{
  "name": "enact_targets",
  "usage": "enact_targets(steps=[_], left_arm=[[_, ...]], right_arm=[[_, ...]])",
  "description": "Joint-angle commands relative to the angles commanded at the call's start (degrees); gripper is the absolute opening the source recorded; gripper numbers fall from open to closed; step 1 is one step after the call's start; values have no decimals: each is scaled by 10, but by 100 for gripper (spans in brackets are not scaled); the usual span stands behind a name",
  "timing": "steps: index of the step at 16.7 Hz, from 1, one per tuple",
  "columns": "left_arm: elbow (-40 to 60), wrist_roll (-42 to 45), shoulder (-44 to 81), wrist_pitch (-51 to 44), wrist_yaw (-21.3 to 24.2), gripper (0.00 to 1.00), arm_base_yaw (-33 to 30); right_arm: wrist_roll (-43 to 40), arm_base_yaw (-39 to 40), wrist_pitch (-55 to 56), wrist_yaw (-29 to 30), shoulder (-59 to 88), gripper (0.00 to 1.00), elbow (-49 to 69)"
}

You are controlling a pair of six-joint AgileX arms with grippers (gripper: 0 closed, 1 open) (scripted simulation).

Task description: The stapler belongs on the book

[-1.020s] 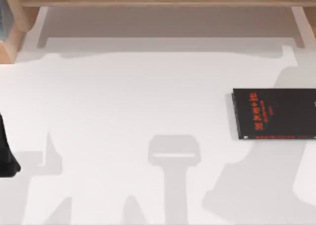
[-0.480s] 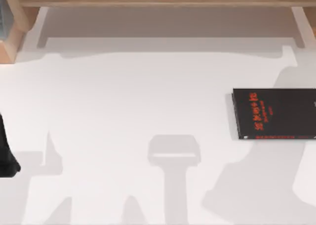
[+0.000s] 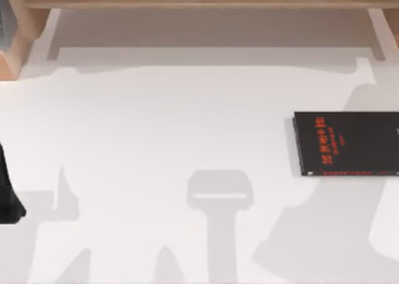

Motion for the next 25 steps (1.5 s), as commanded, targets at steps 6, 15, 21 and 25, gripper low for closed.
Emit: enact_targets(steps=[6, 15, 21, 25], left_arm=[[0, 0, 0, 0, 0, 100, 0], [0, 0, 0, 0, 0, 100, 0], [0, 0, 0, 0, 0, 100, 0], [0, 0, 0, 0, 0, 100, 0]], right_arm=[[15, 3, -4, 21, -98, 0, -42], [134, 94, 34, 43, -295, 0, -192], [255, 205, 78, 49, -363, 0, -319], [343, 270, 107, 51, -368, 0, -398]])
